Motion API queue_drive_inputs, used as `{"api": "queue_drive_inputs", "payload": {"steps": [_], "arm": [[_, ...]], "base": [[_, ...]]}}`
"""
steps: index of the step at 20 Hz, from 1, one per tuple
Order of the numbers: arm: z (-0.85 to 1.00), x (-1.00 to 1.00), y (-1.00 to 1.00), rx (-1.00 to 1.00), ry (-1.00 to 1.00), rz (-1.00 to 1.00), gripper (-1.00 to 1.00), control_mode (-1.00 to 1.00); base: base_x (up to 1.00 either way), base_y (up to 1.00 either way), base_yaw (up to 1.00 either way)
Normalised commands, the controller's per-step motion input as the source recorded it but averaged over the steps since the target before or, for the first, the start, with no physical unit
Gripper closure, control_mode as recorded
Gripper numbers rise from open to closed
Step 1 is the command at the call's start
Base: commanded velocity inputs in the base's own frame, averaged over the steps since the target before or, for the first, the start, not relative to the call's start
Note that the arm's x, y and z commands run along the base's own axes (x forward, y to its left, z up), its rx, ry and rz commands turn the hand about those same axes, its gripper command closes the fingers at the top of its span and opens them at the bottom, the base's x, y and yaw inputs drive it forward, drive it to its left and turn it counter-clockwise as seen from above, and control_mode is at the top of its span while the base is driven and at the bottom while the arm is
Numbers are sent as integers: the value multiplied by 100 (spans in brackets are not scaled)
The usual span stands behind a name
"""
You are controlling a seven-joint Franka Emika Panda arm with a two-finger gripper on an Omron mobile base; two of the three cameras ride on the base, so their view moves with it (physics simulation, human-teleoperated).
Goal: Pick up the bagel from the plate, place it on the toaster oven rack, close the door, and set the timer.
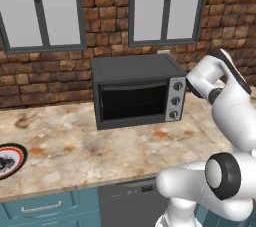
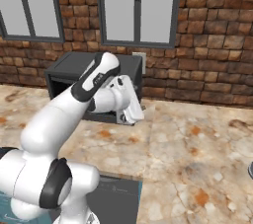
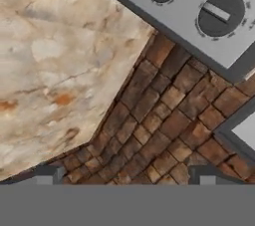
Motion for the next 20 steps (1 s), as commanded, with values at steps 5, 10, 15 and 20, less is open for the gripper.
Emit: {"api": "queue_drive_inputs", "payload": {"steps": [5,10,15,20], "arm": [[58,-7,-44,-70,20,0,-100,-100],[57,-28,-55,-82,8,0,-100,-100],[40,-33,-33,-91,13,0,-100,-100],[10,-31,-2,-92,38,0,-100,-100]], "base": [[0,0,0],[0,0,0],[0,0,0],[0,0,0]]}}
